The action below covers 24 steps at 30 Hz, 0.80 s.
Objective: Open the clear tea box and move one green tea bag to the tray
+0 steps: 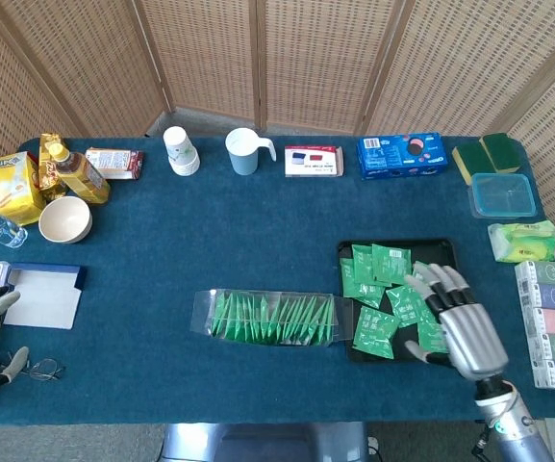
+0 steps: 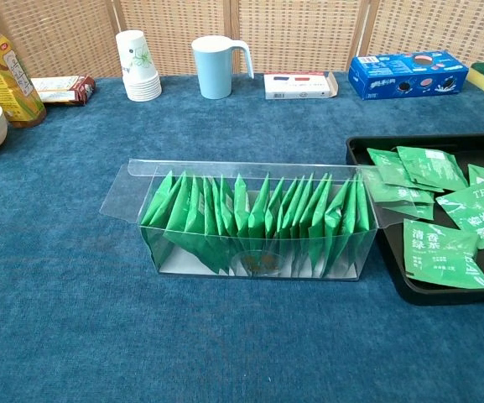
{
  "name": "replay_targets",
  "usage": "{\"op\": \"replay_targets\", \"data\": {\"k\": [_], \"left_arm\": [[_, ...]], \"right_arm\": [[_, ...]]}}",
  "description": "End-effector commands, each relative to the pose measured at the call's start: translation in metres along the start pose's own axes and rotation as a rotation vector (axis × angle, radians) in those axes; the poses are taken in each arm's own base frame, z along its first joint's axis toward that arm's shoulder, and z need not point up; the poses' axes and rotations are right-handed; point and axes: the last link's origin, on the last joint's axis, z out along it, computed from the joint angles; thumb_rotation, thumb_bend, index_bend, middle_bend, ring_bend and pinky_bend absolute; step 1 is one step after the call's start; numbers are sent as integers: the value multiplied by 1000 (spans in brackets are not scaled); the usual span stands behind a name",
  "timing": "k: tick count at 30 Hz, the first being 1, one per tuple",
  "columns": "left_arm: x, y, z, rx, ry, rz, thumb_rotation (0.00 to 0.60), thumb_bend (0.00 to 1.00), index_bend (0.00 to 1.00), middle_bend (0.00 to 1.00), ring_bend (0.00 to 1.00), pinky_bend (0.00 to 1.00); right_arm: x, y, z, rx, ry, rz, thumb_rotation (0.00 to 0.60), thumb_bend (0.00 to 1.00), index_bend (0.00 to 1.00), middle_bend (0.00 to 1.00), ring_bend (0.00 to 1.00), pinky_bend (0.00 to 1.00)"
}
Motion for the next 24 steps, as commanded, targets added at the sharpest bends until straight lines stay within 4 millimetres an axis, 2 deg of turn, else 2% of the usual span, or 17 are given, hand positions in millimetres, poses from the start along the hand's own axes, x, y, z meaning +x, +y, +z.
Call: {"op": "replay_targets", "data": {"k": [1, 10, 13, 24], "left_arm": [[1, 0, 2, -4, 4, 4, 600, 291, 144, 134, 66, 263], [2, -3, 13, -3, -2, 17, 600, 291, 144, 134, 66, 263], [0, -4, 17, -5, -9, 17, 600, 291, 144, 134, 66, 263], [-5, -5, 28, -11, -24, 20, 600, 291, 144, 134, 66, 263]], "right_arm": [[-2, -27, 21, 150, -78, 58, 600, 133, 118, 0, 0, 0], [-22, -74, 65, 320, -231, 50, 600, 130, 98, 0, 0, 0], [-31, -85, 79, 339, -251, 24, 600, 130, 90, 0, 0, 0], [-54, -95, 113, 278, -311, -84, 600, 128, 79, 0, 0, 0]]}}
